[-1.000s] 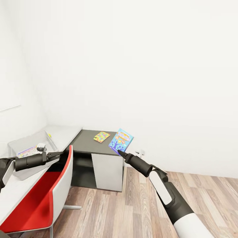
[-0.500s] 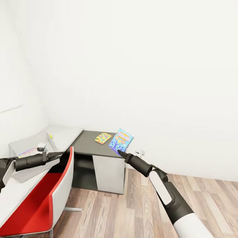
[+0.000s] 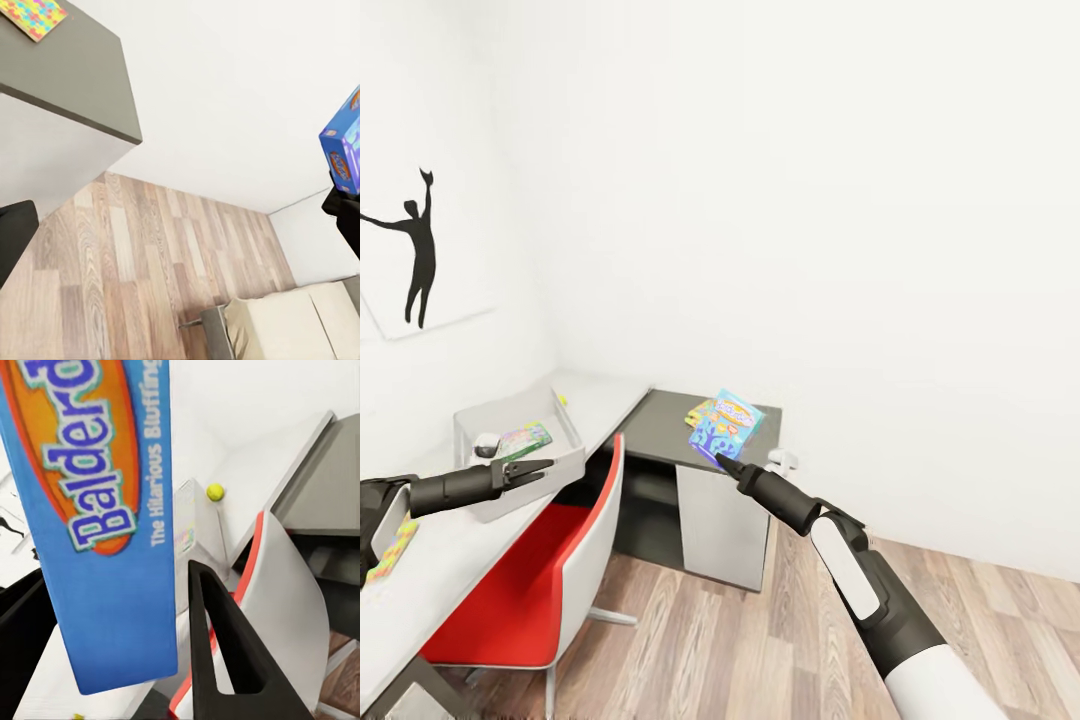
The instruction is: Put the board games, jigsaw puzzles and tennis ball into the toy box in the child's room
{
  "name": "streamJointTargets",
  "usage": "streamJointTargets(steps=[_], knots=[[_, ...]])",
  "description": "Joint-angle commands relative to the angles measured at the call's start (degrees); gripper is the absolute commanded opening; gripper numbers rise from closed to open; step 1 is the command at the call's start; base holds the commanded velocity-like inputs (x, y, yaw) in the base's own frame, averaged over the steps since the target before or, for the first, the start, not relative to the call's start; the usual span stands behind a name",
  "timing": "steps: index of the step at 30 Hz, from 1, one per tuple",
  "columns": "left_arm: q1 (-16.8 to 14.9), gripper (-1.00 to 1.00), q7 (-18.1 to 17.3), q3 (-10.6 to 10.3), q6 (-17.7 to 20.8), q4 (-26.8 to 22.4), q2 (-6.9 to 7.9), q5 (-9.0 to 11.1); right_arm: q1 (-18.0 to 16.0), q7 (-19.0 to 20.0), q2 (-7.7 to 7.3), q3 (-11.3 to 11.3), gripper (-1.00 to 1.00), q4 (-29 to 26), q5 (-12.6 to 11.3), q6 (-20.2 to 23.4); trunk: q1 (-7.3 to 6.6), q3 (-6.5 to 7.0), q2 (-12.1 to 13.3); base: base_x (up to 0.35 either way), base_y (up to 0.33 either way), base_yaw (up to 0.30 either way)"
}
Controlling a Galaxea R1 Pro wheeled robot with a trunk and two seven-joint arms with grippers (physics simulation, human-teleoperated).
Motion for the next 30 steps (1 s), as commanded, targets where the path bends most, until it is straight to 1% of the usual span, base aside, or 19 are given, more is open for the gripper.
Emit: streamJointTargets(steps=[1, 9, 23, 24, 25, 26, 28, 29, 30], knots=[[-0.05, 1.0, -0.1, -0.02, 0.56, -0.02, -0.01, 0.11, -0.05, -0.04, 0.02, -0.05, -1.0, -0.02, -0.53, 0.38, 0.04, -0.13, -0.14, 0.0, 0.0, 0.28], [-0.05, 1.0, -0.05, -0.04, 0.58, -0.02, -0.12, 0.05, -0.05, 0.12, -0.02, -0.13, -1.0, -0.09, -0.6, 0.37, 0.04, -0.16, -0.14, 0.0, 0.0, 0.249], [-0.05, 1.0, -0.01, -0.05, 0.58, -0.04, -0.12, 0.05, -0.05, 0.12, -0.04, -0.15, -1.0, -0.74, -0.68, 0.7, 0.04, -0.17, -0.14, 0.0, 0.0, 0.008], [-0.05, 1.0, -0.03, -0.06, 0.62, -0.04, -0.12, 0.05, -0.05, -0.05, 0.06, -0.04, -1.0, -1.85, -0.71, 1.17, 0.04, -0.17, -0.14, 0.0, 0.0, 0.0], [-0.05, 1.0, -0.03, -0.06, 0.66, -0.04, -0.12, 0.05, -0.05, -0.68, 0.17, 0.1, -1.0, -3.53, -0.81, 2.95, 0.04, -0.17, -0.14, 0.0, 0.0, 0.0], [-0.05, 1.0, -0.02, -0.06, 0.65, -0.03, -0.12, 0.05, -0.05, -1.08, 0.35, 0.05, -1.0, -3.92, -0.84, 3.91, 0.04, -0.17, -0.14, 0.0, 0.0, 0.0], [-0.05, 1.0, 0.03, -0.03, 0.69, -0.04, -0.12, 0.01, -0.21, -4.17, 0.87, -0.18, -1.0, -4.83, -1.04, 8.86, 0.04, -0.17, -0.14, 0.0, 0.0, 0.0], [-0.05, 1.0, 0.04, -0.04, 0.7, -0.05, -0.12, 0.0, -0.39, -5.31, 0.96, -0.23, -1.0, -4.99, -1.11, 10.21, 0.04, -0.17, -0.14, 0.0, 0.0, 0.0], [-0.05, 1.0, 0.06, -0.05, 0.71, -0.03, -0.12, 0.0, -1.17, -7.9, 1.12, -0.37, -1.0, -5.35, -1.3, 12.87, 0.04, -0.17, -0.14, 0.0, 0.0, 0.0]])
